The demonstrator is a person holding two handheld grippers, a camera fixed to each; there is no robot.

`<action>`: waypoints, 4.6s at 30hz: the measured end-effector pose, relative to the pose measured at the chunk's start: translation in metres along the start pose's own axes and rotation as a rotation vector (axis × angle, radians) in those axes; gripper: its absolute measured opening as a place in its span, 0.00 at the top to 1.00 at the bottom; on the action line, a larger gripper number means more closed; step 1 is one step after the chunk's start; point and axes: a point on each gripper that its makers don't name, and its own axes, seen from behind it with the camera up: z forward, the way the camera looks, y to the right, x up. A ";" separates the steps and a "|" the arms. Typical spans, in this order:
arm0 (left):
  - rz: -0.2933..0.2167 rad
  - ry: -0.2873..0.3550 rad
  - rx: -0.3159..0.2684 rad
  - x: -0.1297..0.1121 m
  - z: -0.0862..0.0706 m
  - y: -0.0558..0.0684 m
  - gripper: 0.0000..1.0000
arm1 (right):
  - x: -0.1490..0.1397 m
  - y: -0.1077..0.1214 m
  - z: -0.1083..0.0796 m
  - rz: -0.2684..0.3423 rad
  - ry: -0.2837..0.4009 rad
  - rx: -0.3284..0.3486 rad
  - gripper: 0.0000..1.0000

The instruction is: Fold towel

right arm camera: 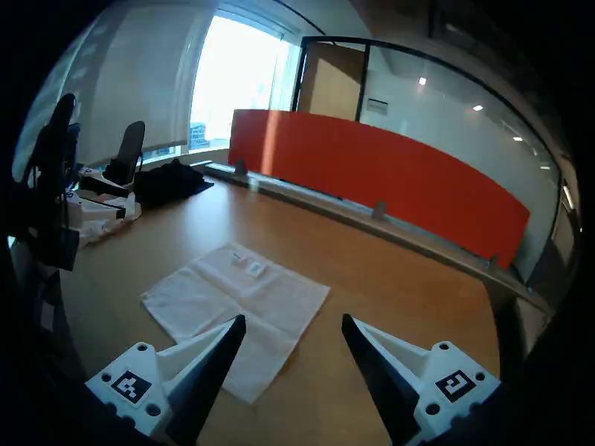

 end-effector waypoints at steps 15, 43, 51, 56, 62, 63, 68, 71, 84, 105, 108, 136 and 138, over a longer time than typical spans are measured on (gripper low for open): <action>0.036 -0.155 -0.079 -0.071 0.036 0.021 0.03 | -0.064 -0.029 0.032 -0.013 -0.116 0.064 0.00; 0.066 -0.425 -0.195 -0.162 0.066 0.048 0.03 | -0.150 -0.060 0.055 -0.025 -0.330 0.180 0.11; 0.095 -0.457 -0.199 -0.171 0.070 0.048 0.06 | -0.156 -0.061 0.054 -0.037 -0.352 0.196 0.19; 0.118 -0.464 -0.209 -0.173 0.069 0.051 0.08 | -0.160 -0.063 0.053 -0.038 -0.368 0.214 0.27; 0.129 -0.479 -0.206 -0.173 0.070 0.051 0.18 | -0.161 -0.068 0.052 -0.024 -0.378 0.241 0.42; 0.128 -0.481 -0.204 -0.173 0.070 0.050 0.20 | -0.161 -0.069 0.052 -0.021 -0.379 0.244 0.43; 0.127 -0.491 -0.205 -0.173 0.069 0.052 0.38 | -0.162 -0.069 0.051 -0.023 -0.381 0.252 0.55; 0.130 -0.497 -0.207 -0.172 0.068 0.053 0.48 | -0.162 -0.070 0.051 -0.026 -0.382 0.256 0.69; 0.068 -0.500 -0.223 -0.164 0.064 0.065 0.85 | -0.154 -0.068 0.044 0.004 -0.369 0.239 0.85; -0.001 -0.458 -0.222 -0.110 0.024 0.076 0.85 | -0.102 -0.064 -0.002 -0.001 -0.288 0.234 0.85; -0.013 -0.455 -0.222 -0.105 0.014 0.078 0.85 | -0.096 -0.066 -0.012 0.005 -0.283 0.240 0.85; -0.054 -0.470 -0.250 -0.085 -0.024 0.097 0.85 | -0.075 -0.069 -0.053 0.018 -0.274 0.270 0.85; -0.063 -0.476 -0.248 -0.084 -0.023 0.097 0.85 | -0.075 -0.069 -0.051 0.019 -0.283 0.268 0.85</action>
